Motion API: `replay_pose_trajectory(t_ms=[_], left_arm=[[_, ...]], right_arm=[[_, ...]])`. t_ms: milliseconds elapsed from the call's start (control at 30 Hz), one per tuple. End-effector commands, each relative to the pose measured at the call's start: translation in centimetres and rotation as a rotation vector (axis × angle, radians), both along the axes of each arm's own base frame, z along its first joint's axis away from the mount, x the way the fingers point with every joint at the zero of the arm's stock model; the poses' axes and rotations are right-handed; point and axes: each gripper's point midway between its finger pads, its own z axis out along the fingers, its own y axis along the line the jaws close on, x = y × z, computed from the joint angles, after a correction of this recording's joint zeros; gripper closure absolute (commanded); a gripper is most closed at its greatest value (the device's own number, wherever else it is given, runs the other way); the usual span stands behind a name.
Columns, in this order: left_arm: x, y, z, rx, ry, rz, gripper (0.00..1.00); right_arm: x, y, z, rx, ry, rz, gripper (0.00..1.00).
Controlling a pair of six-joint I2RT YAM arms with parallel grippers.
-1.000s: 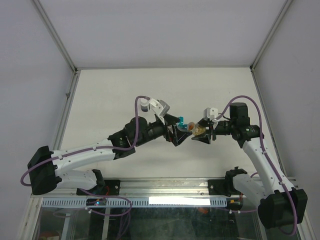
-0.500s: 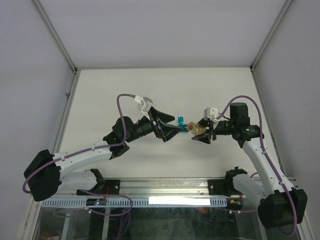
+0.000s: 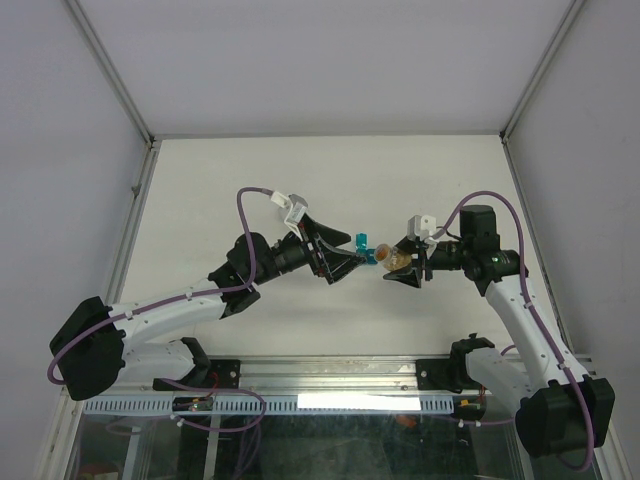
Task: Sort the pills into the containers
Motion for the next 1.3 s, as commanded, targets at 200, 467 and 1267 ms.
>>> replay_pose_trajectory(t_ms=[200, 467, 1267], left_arm=[[-0.11, 0.29, 2.4, -0.042, -0.045, 0.0, 0.01], [-0.11, 0.22, 2.28, -0.038, -0.042, -0.003, 0.01], [-0.55, 0.28, 2.13, -0.026, -0.041, -0.022, 0.01]], right_arm=[[0.53, 0.15, 2.13, 0.029, -0.075, 0.007, 1.0], [0.52, 0.14, 2.12, 0.028, -0.076, 0.008, 1.0], [0.44, 0.16, 2.21, 0.031, -0.078, 0.01, 1.0]])
